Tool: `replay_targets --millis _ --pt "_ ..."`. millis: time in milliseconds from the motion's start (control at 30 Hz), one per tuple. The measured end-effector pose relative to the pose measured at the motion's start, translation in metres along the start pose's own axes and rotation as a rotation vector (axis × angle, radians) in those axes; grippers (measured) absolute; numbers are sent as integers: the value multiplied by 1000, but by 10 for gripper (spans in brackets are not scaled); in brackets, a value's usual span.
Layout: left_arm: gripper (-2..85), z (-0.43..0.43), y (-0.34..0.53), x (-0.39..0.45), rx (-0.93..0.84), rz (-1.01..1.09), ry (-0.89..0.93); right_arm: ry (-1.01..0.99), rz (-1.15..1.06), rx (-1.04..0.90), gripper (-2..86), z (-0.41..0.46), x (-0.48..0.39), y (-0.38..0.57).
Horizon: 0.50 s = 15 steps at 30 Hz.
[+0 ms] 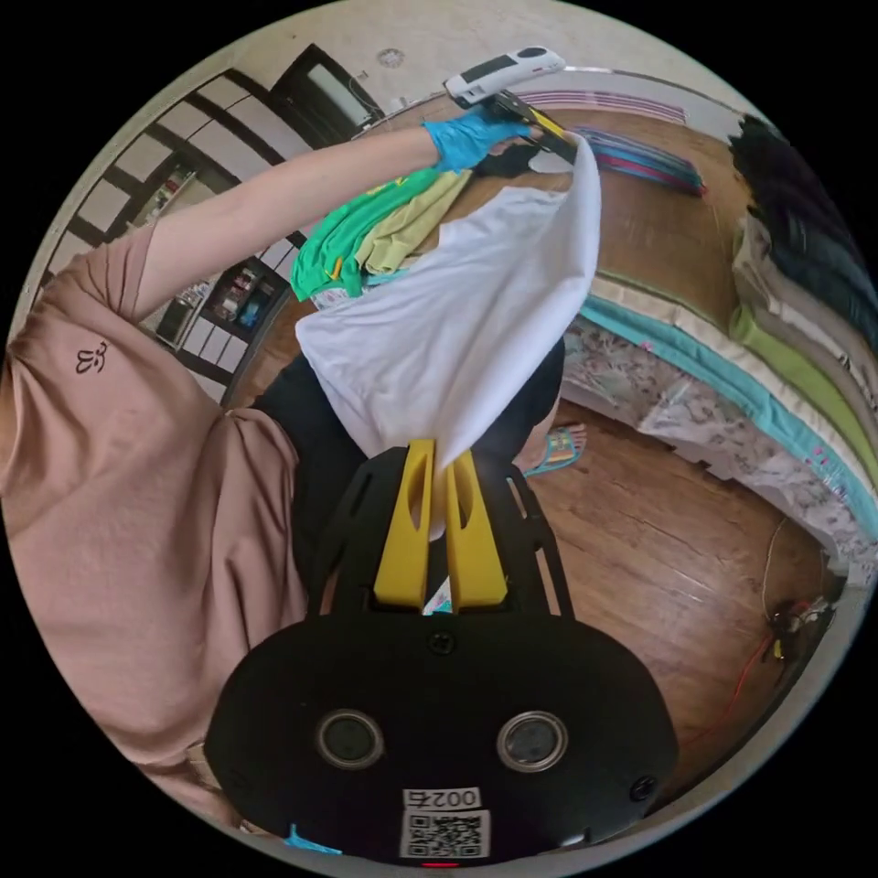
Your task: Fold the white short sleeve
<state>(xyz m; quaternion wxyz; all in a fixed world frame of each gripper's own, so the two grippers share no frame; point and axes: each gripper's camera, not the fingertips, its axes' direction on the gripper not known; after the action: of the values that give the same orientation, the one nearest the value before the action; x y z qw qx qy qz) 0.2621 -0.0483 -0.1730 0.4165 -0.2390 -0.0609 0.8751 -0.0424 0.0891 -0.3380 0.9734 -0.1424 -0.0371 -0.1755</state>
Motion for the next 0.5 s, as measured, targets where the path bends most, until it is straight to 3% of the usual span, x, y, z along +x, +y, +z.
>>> replay_targets --millis 233,367,500 --pt "87 -27 -18 -22 50 84 44 -16 52 -52 15 1 23 17" --pt "73 -56 -11 -48 138 14 -6 141 45 -155 -1 1 18 28" --pt "47 -77 18 -67 175 -112 86 266 52 -143 -6 -14 10 37"
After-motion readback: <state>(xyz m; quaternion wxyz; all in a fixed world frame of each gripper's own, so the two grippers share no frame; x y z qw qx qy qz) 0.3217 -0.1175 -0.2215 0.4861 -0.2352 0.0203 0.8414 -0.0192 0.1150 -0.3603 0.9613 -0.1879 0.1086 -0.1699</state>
